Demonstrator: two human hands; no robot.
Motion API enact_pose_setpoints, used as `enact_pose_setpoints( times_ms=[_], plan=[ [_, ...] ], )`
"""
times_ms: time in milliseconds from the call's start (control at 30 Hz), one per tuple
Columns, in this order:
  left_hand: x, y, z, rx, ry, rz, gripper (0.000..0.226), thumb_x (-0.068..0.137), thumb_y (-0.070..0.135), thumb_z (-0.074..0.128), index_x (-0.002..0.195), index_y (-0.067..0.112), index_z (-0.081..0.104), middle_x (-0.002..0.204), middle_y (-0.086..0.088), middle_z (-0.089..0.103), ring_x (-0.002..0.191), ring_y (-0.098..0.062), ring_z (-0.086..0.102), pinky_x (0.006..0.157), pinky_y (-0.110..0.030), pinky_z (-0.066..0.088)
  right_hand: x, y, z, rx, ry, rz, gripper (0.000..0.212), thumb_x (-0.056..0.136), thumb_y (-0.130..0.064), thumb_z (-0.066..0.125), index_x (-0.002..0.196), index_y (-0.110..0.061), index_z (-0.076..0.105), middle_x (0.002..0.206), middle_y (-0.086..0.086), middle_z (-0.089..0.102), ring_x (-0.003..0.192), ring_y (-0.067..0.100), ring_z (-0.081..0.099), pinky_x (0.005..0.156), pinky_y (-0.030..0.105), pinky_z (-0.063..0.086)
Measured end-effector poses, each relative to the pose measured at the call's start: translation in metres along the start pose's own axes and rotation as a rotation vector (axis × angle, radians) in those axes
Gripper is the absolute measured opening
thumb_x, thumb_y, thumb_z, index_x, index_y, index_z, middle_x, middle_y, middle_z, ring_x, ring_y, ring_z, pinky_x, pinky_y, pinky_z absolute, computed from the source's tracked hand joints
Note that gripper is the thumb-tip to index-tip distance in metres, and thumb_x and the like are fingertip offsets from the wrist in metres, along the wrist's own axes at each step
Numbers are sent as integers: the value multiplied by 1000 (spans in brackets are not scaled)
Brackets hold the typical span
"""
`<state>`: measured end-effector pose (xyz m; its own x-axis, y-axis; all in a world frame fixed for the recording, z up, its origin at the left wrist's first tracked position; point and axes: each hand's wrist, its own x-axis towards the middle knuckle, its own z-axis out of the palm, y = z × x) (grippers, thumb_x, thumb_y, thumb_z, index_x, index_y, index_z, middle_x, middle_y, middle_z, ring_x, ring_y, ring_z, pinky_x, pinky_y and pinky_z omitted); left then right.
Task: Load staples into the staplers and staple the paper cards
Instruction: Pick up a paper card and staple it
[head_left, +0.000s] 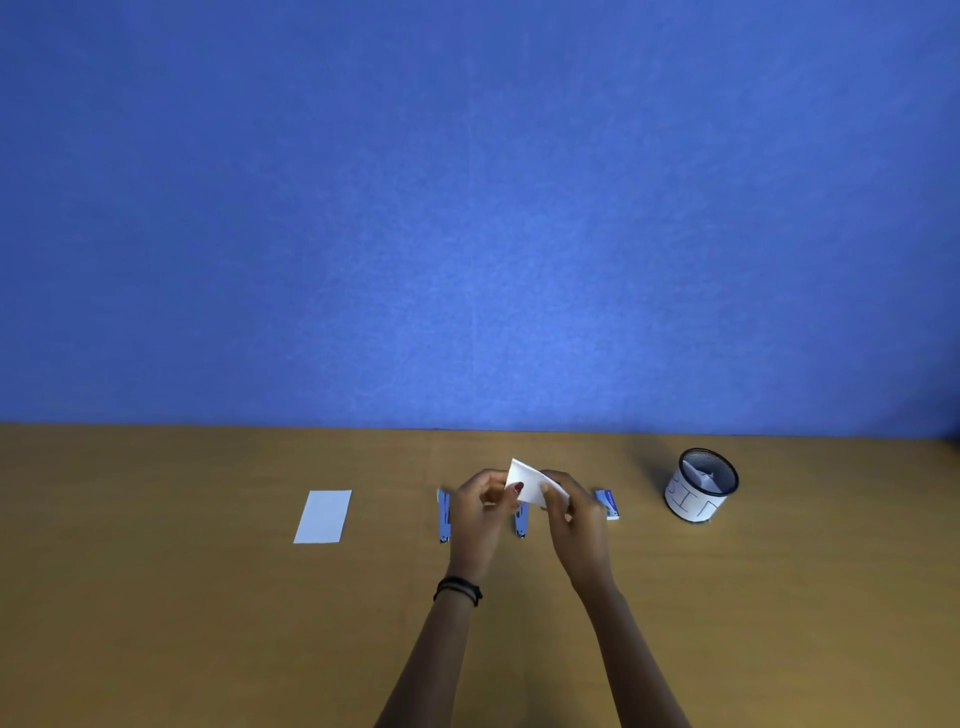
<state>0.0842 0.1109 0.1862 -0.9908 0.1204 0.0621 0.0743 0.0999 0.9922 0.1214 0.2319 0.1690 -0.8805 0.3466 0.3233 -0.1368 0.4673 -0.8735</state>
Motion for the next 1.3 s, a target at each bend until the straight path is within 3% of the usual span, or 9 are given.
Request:
enact_pose_setpoints(
  times_ms=[67, 200, 400, 600, 667, 867, 1000, 1167, 1300],
  plan=[
    [-1, -1, 5, 11, 18, -4, 7, 85, 10, 67, 79, 7, 66, 70, -5, 69, 67, -18, 68, 67, -31, 56, -1, -1, 1, -6, 2, -17, 34, 95, -5, 44, 108, -33, 60, 96, -20, 65, 88, -3, 61, 67, 7, 44],
    [-3, 0, 15, -7, 22, -39, 13, 85, 7, 66, 74, 8, 61, 66, -2, 66, 62, -9, 69, 64, -26, 58, 0, -4, 0, -37, 11, -57, 49, 85, 13, 39, 113, -21, 61, 106, -15, 62, 100, -8, 55, 80, 4, 41],
    [5, 7, 20, 35, -12, -75, 24, 85, 1, 62, 68, 18, 62, 67, 1, 68, 61, -13, 70, 59, -22, 57, -7, -5, 6, -81, 12, -56, 49, 88, 2, 39, 124, -27, 55, 112, -19, 59, 104, -10, 54, 86, 2, 40],
    [10, 4, 20, 56, -45, -99, 15, 88, 3, 59, 77, 8, 69, 75, -11, 71, 74, -24, 70, 70, -32, 60, -10, 1, 17, -248, -83, -97, 62, 84, 18, 42, 138, -14, 43, 136, 7, 53, 123, 16, 53, 101, 23, 45],
    [10, 3, 19, -6, -43, -145, 20, 89, 4, 57, 75, 13, 68, 78, -11, 71, 78, -24, 70, 73, -32, 60, -10, 2, 21, -305, -118, -58, 67, 84, 18, 40, 141, -17, 37, 144, 6, 44, 132, 15, 43, 102, 16, 38],
    [11, 2, 13, -30, -78, -197, 22, 94, 12, 51, 91, -2, 68, 95, -29, 67, 84, -25, 64, 82, -42, 53, -4, 0, 26, -403, -306, -79, 64, 91, 4, 37, 148, -15, 12, 158, 2, 12, 145, 15, 15, 106, 29, 41],
    [11, -1, 9, -67, -42, -189, 25, 95, 13, 52, 89, -8, 65, 83, -30, 64, 79, -21, 56, 74, -39, 46, -4, 2, 27, -385, -425, -127, 61, 97, -11, 34, 147, -13, -1, 158, 3, -5, 143, 8, -8, 119, 33, 20],
    [12, -2, 3, -93, 15, -201, 26, 95, 9, 52, 77, -7, 62, 72, -12, 52, 71, -19, 45, 65, -34, 37, -1, 5, 29, -369, -480, -135, 54, 100, -9, 26, 148, -12, 0, 154, -3, -13, 145, 9, -6, 109, 4, 2],
    [13, 0, -1, -70, -19, -213, 17, 93, 8, 53, 78, 11, 60, 76, -10, 54, 75, -16, 48, 68, -33, 38, 0, 8, 27, -326, -489, -107, 55, 101, -25, 32, 149, -21, 4, 157, -11, -2, 143, 0, 1, 108, 13, 19]
  ],
)
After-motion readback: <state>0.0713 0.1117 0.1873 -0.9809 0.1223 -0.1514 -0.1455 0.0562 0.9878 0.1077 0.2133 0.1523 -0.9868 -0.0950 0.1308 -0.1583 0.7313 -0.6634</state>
